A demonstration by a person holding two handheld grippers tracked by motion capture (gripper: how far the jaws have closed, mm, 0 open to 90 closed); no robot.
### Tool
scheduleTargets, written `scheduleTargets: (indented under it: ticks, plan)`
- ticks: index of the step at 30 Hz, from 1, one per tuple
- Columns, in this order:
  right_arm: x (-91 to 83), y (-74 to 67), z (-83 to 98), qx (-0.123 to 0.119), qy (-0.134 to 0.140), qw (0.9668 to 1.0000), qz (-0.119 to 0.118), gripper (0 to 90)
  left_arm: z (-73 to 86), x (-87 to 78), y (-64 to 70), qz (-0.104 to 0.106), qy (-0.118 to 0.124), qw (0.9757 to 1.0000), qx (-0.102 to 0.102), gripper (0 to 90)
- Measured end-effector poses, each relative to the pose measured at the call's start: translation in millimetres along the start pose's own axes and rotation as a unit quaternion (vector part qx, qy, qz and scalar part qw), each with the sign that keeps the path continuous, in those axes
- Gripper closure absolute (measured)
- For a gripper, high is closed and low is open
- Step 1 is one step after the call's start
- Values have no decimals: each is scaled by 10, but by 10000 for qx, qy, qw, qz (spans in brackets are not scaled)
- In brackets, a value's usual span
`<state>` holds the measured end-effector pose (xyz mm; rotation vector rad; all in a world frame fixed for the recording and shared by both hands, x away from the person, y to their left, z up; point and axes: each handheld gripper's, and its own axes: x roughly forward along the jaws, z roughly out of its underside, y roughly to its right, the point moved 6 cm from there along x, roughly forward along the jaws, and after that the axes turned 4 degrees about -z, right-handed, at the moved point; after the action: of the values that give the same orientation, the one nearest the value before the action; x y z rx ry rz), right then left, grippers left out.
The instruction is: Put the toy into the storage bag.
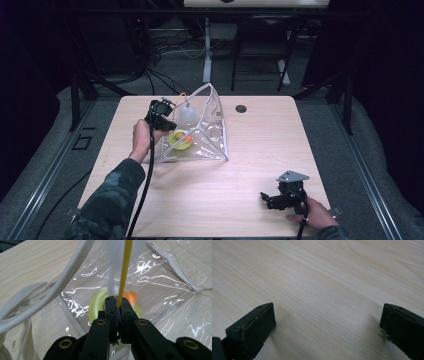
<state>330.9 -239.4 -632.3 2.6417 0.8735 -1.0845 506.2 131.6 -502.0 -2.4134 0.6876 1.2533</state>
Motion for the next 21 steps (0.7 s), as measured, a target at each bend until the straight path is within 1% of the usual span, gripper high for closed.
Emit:
scheduleTargets:
  ticks: [1,2,3,6,8,10,12,13,15,16,17,18,19,21]
  plan:
    - [0,0,0,-1,0,10000,0,0,11,-10,-8,-8,-76,10000,15,821]
    - [0,0,0,-1,0,10000,0,0,11,-10,-8,-8,-76,10000,15,791]
    - [-19,22,16,-132,-167,9997,70,0,15,-20,-10,11,-68,10000,-4,775]
    - [-19,22,16,-133,-165,9998,70,0,22,-92,-37,41,-6,10000,-88,701]
    - [-20,22,16,-133,-167,9997,70,0,25,-141,-48,58,22,9999,-132,623]
    - [-19,22,16,-131,-164,9998,70,0,25,-192,-64,28,42,9999,-143,535]
    - [-19,22,16,-132,-165,9998,70,0,24,-257,-79,27,100,9998,-163,478]
    - [-19,22,16,-132,-165,9998,70,0,24,-257,-79,27,100,9998,-163,456]
    - [-19,22,16,-133,-165,9998,70,0,24,-358,-101,26,190,9997,-174,411]
    - [-19,22,16,-133,-165,9998,70,0,24,-358,-101,26,190,9997,-174,390]
    - [-19,22,16,-132,-166,9998,69,0,25,-429,-108,40,269,9995,-177,373]
    - [-19,22,16,-132,-166,9997,70,0,25,-429,-108,40,269,9995,-177,356]
    - [-19,22,16,-132,-166,9997,70,0,26,-458,-112,18,301,9994,-170,356]
    - [-19,22,16,-131,-167,9998,70,0,30,-517,-123,27,350,9992,-182,325]
